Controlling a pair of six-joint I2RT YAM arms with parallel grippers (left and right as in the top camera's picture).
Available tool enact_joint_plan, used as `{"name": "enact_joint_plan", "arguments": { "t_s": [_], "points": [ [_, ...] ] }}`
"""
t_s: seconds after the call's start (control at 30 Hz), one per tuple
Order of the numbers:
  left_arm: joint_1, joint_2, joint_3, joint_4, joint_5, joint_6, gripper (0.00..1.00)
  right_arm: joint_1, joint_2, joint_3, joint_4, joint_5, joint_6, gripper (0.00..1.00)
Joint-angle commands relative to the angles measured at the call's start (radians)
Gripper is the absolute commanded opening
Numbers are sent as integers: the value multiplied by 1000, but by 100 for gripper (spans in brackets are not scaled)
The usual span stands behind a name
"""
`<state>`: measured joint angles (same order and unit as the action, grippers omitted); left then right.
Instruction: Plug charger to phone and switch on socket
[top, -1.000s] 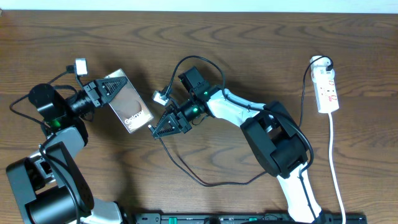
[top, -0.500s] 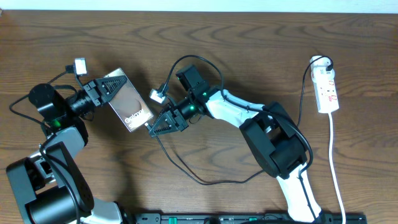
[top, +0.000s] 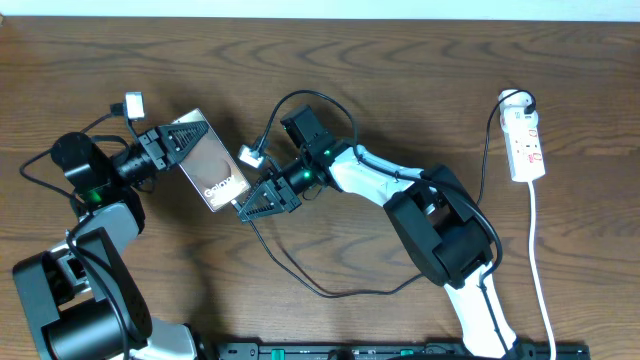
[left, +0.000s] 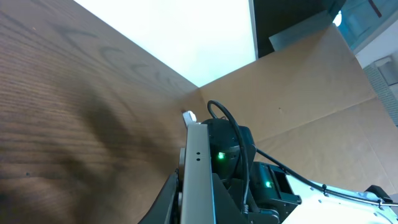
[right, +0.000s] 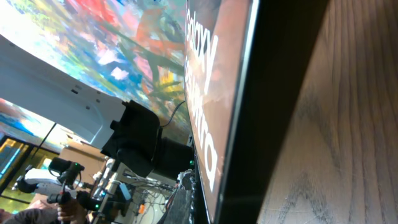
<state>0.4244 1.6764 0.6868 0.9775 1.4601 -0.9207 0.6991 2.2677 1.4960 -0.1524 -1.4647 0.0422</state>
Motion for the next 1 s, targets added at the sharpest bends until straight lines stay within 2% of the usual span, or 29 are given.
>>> {"name": "enact_joint_plan", "arguments": {
  "t_s": [0.0,0.67,0.97],
  "points": [
    [-5,-10,18,12,23,-16,8,6,6,5,5,-8,6,1],
    [-5,-10,-9,12,36,-15,8,5,7,5,114,23,106,1],
    [-5,-10,-9,12,44,-16,7,5,7,5,202,45,198,1]
  ]
}}
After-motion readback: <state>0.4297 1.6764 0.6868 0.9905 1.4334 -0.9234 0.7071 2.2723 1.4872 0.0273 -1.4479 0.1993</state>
